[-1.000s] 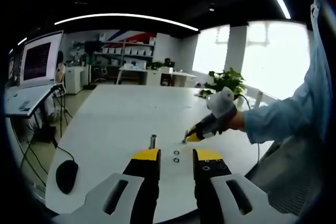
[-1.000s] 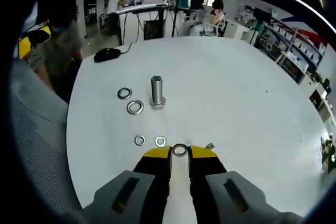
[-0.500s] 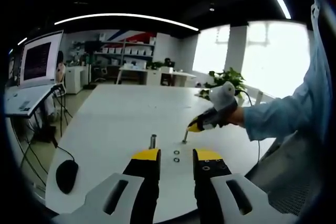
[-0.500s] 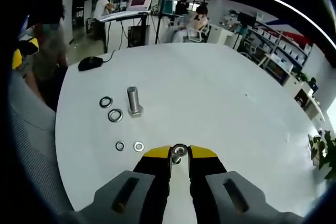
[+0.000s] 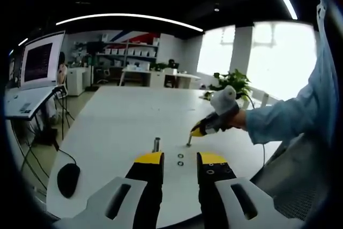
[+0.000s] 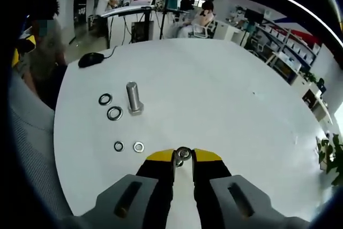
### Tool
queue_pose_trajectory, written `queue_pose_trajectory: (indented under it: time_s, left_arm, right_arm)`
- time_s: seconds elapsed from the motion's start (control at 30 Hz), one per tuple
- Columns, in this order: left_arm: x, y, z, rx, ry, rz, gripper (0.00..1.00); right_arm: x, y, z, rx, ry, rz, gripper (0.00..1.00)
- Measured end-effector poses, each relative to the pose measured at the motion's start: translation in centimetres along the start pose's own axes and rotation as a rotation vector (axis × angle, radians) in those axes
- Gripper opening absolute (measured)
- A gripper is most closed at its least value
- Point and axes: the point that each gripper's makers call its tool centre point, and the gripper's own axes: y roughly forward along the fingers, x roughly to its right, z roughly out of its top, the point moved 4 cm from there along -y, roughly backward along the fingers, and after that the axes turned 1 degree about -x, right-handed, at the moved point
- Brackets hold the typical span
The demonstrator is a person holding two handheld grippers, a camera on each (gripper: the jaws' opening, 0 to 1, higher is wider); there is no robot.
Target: Place the washer onto the threaded stud by aligning its center hole with the stud, sliding it down to the base, and recovering from edge contact or off-axis alignment until the washer reaches the visible bottom stop.
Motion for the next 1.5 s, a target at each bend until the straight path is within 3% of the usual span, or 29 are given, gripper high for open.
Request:
queue_pose_trajectory:
  time_s: [0.27, 0.63, 1.3, 1.5]
  left_arm:
    - [-0.01, 0.0, -0.02, -0.001, -0.001, 0.0, 0.22]
    - [0.02, -0.02, -0.04, -0.001, 0.0, -0.002, 0.22]
    - [0.06, 0.01, 0.02, 0.003, -0.001, -0.003, 0.22]
    - [0.09, 0.02, 0.02, 0.003, 0.0, -0.005, 0.22]
  right_arm:
    - [0.19, -0.17, 0.47, 0.009, 0.001, 0.0, 0.14]
    - [0.55, 0.08, 0.53, -0.028, -0.013, 0.031, 0.14]
    - [0.43, -0.25, 0.79, -0.157, -0.106, 0.175, 0.14]
    - [0.44, 0.07, 0.69, -0.222, -0.196, 0.212, 0.14]
